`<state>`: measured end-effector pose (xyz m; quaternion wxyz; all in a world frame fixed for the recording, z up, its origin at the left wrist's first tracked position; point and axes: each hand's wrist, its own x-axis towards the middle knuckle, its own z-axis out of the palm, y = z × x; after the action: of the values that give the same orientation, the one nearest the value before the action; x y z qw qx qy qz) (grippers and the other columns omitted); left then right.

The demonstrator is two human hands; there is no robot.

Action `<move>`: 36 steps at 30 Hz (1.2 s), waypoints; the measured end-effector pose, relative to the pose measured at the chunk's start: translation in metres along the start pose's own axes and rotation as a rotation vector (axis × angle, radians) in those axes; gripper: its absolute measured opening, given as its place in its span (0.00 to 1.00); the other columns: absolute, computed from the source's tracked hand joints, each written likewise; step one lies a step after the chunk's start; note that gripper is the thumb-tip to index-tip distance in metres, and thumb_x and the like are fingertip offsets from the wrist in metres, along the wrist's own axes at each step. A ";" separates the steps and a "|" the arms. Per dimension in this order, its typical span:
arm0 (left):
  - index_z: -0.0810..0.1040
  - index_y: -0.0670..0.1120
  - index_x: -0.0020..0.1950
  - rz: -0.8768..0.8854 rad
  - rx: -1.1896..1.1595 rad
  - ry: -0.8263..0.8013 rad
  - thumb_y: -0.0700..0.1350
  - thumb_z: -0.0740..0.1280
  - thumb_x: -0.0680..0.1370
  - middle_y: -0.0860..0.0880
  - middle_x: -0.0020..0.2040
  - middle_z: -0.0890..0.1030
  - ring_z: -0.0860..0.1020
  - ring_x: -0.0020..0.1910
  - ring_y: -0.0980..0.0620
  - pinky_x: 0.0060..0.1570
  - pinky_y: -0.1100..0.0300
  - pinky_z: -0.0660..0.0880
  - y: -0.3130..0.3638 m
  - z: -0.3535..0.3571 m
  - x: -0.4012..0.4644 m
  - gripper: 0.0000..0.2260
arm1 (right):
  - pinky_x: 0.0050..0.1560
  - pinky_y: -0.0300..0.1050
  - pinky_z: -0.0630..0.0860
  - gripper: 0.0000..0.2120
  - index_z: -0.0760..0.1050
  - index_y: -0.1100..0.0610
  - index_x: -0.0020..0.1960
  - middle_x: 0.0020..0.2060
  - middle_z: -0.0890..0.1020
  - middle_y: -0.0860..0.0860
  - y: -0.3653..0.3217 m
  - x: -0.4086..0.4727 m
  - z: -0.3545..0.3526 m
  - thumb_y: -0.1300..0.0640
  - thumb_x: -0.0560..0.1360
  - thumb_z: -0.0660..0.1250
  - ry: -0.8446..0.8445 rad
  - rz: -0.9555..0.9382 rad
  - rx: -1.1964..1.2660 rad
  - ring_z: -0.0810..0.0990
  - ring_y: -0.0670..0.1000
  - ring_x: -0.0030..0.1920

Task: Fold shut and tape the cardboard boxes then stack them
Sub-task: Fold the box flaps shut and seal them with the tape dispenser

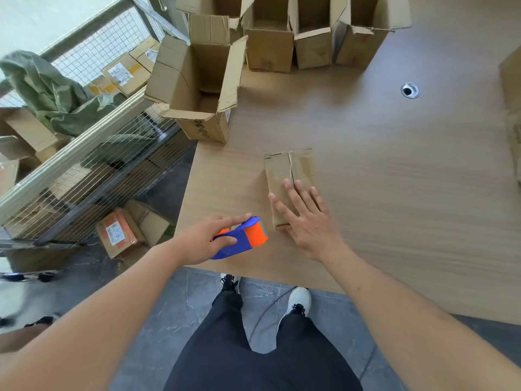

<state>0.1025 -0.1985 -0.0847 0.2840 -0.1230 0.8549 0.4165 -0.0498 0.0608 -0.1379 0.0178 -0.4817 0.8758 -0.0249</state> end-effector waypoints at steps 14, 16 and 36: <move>0.74 0.52 0.65 -0.202 0.178 -0.150 0.47 0.57 0.85 0.48 0.56 0.80 0.77 0.57 0.42 0.58 0.49 0.71 0.020 -0.005 0.037 0.11 | 0.81 0.55 0.37 0.34 0.40 0.36 0.81 0.82 0.38 0.48 0.003 0.006 -0.020 0.30 0.80 0.50 -0.223 0.041 0.194 0.35 0.51 0.82; 0.72 0.56 0.70 -0.206 0.125 -0.131 0.47 0.57 0.85 0.50 0.60 0.80 0.76 0.59 0.44 0.62 0.48 0.71 0.015 -0.008 0.033 0.14 | 0.80 0.55 0.36 0.35 0.46 0.35 0.81 0.83 0.40 0.47 -0.003 0.008 -0.023 0.30 0.78 0.53 -0.215 0.092 0.241 0.36 0.50 0.82; 0.66 0.73 0.73 0.103 -0.079 -0.065 0.43 0.72 0.78 0.46 0.55 0.78 0.78 0.51 0.44 0.55 0.45 0.79 0.024 -0.087 -0.010 0.32 | 0.64 0.55 0.74 0.19 0.82 0.55 0.51 0.59 0.81 0.54 0.001 0.014 -0.058 0.74 0.65 0.71 0.040 0.071 0.021 0.79 0.63 0.61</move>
<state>0.0667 -0.2518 -0.0208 0.2847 -0.0765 0.8332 0.4679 -0.0610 0.0511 -0.0804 0.0061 -0.4496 0.8922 -0.0433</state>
